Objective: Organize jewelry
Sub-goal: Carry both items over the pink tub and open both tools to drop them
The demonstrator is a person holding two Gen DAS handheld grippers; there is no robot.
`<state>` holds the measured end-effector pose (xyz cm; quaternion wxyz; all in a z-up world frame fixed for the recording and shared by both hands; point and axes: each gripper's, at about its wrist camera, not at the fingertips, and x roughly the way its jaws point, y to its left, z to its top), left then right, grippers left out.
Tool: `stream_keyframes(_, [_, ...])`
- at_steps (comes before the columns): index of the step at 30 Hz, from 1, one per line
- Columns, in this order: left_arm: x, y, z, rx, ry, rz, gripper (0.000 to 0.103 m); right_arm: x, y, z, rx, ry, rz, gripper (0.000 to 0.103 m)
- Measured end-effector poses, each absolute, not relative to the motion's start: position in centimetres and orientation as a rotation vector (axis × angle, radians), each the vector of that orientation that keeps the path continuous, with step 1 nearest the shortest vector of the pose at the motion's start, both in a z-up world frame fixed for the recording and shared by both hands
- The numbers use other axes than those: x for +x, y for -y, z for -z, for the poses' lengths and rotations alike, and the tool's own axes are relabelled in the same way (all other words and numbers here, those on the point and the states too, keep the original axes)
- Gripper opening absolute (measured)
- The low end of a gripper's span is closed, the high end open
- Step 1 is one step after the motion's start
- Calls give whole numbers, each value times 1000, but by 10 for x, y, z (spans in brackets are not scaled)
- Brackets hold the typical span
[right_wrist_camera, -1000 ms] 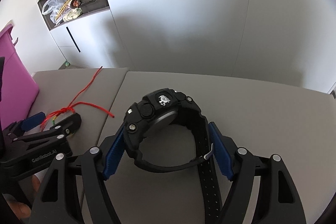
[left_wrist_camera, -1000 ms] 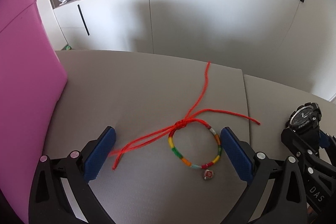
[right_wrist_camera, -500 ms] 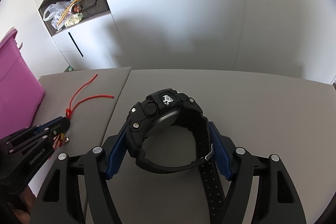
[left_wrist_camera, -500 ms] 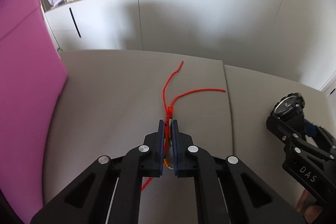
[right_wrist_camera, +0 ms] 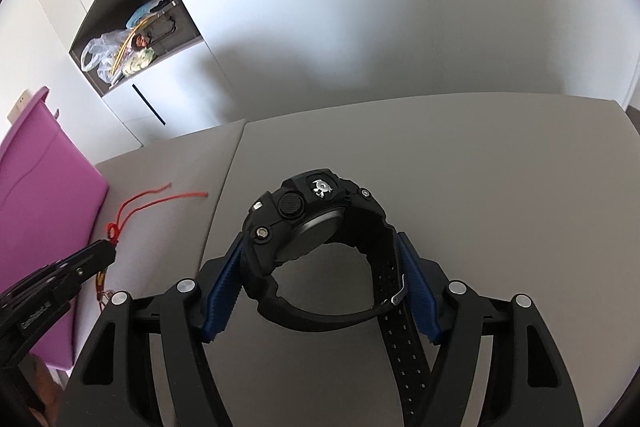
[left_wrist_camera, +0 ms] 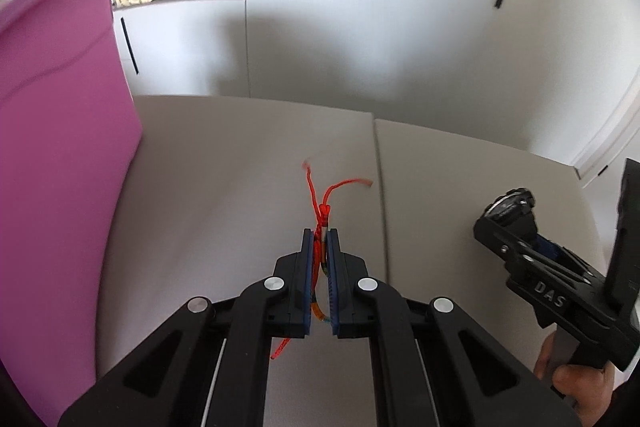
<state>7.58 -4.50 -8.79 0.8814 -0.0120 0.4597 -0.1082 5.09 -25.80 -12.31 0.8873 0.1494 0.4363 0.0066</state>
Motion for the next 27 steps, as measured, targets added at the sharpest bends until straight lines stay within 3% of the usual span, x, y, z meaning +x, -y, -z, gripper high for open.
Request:
stream_keyframes(15, [22,24,-7,-59,-790,290,7,0,233,39,343,-806,-78,69])
stream_keyframes(27, [2,-31,-85,-86,-666,257,7,-7,152,-39,289,-724,-248,69])
